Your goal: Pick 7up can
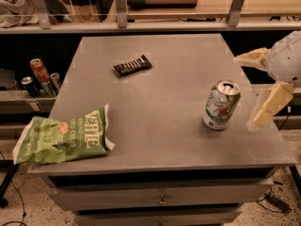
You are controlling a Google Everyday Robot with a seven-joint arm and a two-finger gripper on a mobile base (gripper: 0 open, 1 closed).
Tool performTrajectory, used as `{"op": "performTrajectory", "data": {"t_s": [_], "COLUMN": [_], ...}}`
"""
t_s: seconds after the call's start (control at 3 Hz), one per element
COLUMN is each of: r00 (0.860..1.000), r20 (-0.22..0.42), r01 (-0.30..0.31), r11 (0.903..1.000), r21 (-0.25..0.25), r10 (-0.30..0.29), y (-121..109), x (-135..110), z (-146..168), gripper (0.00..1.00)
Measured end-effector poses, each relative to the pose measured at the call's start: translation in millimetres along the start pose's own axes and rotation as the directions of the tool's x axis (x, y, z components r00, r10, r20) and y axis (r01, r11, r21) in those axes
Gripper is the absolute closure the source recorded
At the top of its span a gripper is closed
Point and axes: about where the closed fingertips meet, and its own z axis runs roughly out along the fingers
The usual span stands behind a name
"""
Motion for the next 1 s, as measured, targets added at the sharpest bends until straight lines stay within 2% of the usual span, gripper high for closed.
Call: {"op": "performTrajectory", "data": {"t_s": [0.33,1.0], "r00": [0.997,0.986], "r20": [0.072,0.160], "r01": [0.014,0.056], "r11": [0.9998,0.9952], "r21": [-0.016,-0.080], "r10": [-0.012,-0.043], "y": [-5.2,-4.5], "x": [1.0,-7.7], "z": [12.8,39.1], "gripper": [0.00,0.00]}}
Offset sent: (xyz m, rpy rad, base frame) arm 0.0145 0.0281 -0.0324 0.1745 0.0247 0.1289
